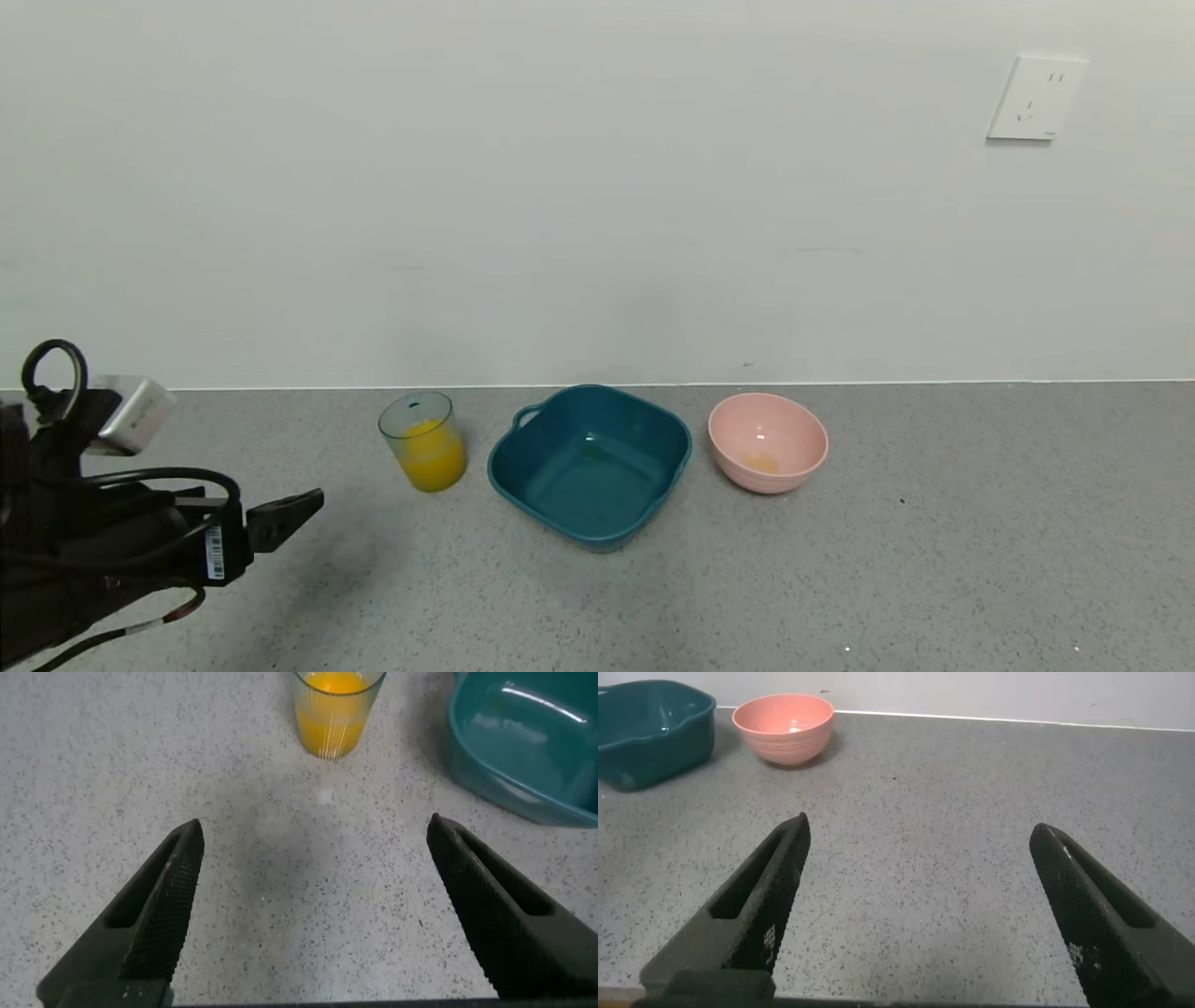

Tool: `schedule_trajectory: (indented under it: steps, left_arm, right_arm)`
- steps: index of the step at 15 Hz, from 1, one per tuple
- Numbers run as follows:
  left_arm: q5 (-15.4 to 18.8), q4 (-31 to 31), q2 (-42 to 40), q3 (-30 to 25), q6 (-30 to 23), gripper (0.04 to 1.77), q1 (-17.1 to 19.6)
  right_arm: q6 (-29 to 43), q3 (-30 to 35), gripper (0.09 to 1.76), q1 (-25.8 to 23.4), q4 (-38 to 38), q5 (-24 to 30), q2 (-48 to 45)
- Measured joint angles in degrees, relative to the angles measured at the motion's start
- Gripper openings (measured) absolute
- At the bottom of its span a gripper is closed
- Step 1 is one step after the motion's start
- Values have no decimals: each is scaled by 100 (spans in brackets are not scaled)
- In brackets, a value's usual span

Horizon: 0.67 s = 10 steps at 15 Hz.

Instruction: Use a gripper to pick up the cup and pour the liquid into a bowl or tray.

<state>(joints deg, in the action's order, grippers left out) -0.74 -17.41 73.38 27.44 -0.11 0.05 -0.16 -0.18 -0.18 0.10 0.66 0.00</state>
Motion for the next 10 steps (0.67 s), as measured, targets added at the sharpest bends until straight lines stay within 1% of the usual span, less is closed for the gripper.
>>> schedule_trajectory:
  steps: [6, 10]
  left_arm:
    - [15, -897, 1133, 1, 6, 172, -16]
    - [116, -1134, 1727, 91, 6, 172, -65]
  right_arm:
    - [2, 2, 171, 0, 0, 2, 0]
    - [2, 2, 171, 0, 0, 2, 0]
